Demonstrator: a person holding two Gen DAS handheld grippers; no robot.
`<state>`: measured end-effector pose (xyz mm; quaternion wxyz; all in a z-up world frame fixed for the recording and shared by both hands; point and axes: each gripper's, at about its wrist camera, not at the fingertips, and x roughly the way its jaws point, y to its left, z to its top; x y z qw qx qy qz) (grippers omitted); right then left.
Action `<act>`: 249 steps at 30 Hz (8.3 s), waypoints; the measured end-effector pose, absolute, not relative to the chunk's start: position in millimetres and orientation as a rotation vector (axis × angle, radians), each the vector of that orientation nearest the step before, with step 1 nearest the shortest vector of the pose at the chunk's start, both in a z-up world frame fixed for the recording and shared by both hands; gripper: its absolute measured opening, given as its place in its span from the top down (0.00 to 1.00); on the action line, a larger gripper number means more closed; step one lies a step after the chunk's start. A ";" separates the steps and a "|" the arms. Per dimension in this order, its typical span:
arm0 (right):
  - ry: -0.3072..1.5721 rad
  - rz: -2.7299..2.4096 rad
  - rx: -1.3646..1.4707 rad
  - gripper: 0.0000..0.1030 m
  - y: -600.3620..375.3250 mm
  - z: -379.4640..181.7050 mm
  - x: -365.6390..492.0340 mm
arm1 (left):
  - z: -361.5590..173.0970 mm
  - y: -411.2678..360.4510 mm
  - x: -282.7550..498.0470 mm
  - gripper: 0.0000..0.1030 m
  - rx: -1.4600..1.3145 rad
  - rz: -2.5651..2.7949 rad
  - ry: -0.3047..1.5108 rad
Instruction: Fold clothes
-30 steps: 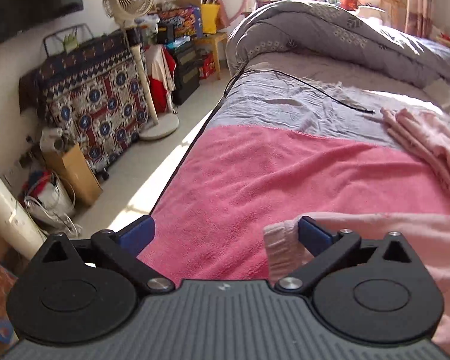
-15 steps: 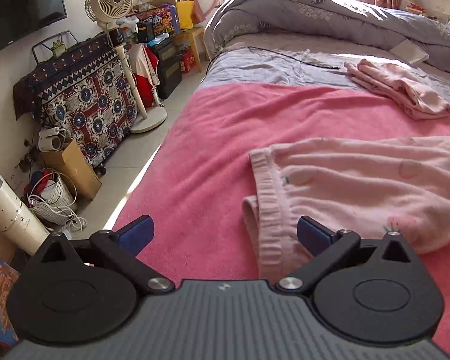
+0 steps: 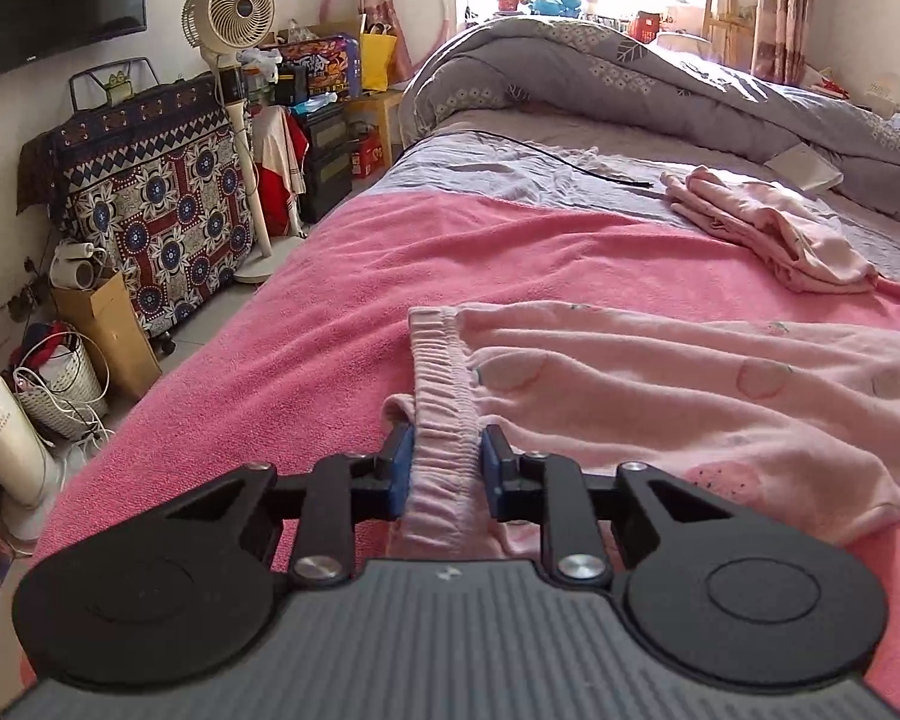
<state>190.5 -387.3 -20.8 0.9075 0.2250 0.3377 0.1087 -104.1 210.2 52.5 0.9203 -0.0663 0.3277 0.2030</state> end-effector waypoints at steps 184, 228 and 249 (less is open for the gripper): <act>0.268 0.392 -0.403 0.40 -158.4 -6.8 -91.5 | 14.4 172.7 -222.2 0.28 -0.124 0.484 0.513; 0.230 0.515 -0.392 0.89 -205.7 -26.7 -156.0 | 128.3 8.2 -143.9 0.26 0.227 0.069 0.400; 0.122 0.568 -0.189 0.89 -236.3 -44.4 -150.7 | 37.9 -91.2 32.1 0.59 0.242 -0.116 0.922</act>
